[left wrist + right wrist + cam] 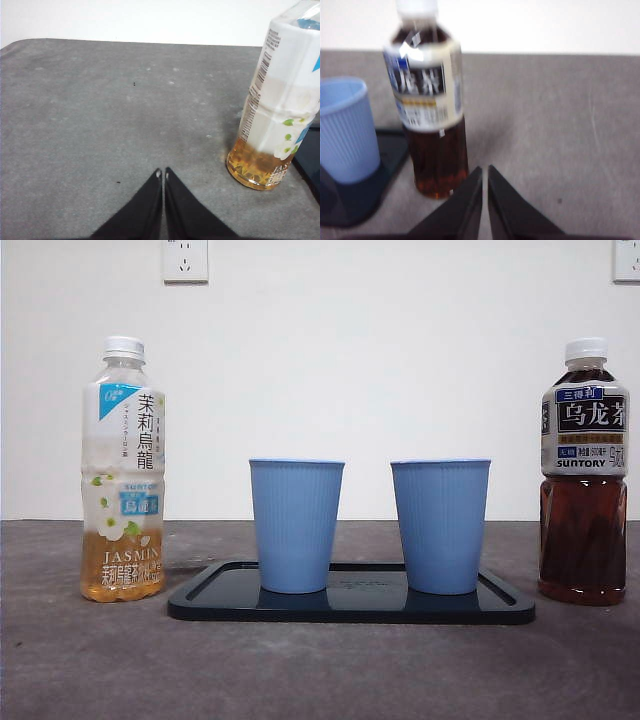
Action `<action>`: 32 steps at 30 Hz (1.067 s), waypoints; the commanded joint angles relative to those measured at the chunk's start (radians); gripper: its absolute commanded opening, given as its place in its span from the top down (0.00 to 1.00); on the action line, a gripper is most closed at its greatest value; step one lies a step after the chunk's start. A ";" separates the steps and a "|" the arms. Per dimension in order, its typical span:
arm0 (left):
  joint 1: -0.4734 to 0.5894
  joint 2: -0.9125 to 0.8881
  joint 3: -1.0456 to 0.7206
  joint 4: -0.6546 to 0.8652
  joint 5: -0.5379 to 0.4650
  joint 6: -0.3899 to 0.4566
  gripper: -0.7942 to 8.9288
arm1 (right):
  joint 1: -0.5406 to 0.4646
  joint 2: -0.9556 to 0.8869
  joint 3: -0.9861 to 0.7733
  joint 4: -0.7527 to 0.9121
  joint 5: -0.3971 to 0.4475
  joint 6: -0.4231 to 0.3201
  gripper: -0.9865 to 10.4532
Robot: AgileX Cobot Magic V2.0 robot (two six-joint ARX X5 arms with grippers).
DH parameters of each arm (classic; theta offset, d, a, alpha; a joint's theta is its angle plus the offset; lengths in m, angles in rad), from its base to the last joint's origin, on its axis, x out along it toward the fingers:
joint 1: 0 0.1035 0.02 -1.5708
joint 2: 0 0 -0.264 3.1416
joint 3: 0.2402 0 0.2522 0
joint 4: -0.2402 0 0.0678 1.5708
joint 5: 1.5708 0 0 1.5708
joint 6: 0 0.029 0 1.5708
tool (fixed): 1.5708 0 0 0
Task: Pour the drink into the cup
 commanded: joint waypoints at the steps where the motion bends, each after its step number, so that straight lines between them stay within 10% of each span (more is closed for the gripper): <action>1: 0.002 -0.001 -0.019 -0.007 -0.003 0.008 0.91 | -0.002 -0.002 -0.017 0.011 0.000 -0.015 0.90; 32: 0.002 -0.001 -0.019 -0.007 -0.003 0.008 0.91 | -0.002 -0.002 -0.045 0.063 0.000 -0.014 0.90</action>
